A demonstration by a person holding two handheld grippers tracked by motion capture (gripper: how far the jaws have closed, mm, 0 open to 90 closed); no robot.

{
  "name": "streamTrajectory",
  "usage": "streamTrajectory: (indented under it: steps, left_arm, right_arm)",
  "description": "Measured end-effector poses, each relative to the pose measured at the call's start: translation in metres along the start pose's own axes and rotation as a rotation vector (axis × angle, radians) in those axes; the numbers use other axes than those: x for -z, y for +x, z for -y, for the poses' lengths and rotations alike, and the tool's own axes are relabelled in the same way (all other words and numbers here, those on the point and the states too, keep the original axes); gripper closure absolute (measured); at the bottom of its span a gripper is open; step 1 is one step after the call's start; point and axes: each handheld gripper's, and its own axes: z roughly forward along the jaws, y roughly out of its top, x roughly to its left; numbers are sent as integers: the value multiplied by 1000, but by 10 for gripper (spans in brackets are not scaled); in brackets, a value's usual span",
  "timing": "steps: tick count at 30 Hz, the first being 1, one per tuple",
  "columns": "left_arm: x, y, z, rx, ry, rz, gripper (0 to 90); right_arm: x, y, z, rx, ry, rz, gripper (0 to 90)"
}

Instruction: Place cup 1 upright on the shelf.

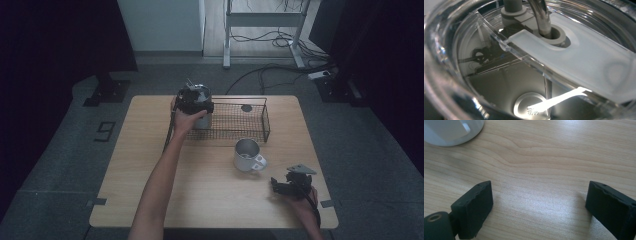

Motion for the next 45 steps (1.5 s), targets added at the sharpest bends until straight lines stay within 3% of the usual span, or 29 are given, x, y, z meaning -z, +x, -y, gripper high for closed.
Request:
streamTrajectory:
  steps: [39,45]
  left_arm:
    - [-25,1,27,22,70,-20,39]
    - [-24,-1,29,1,71,-16,38]
  right_arm:
    - [0,0,0,1,0,0,70]
    - [0,0,0,1,1,0,70]
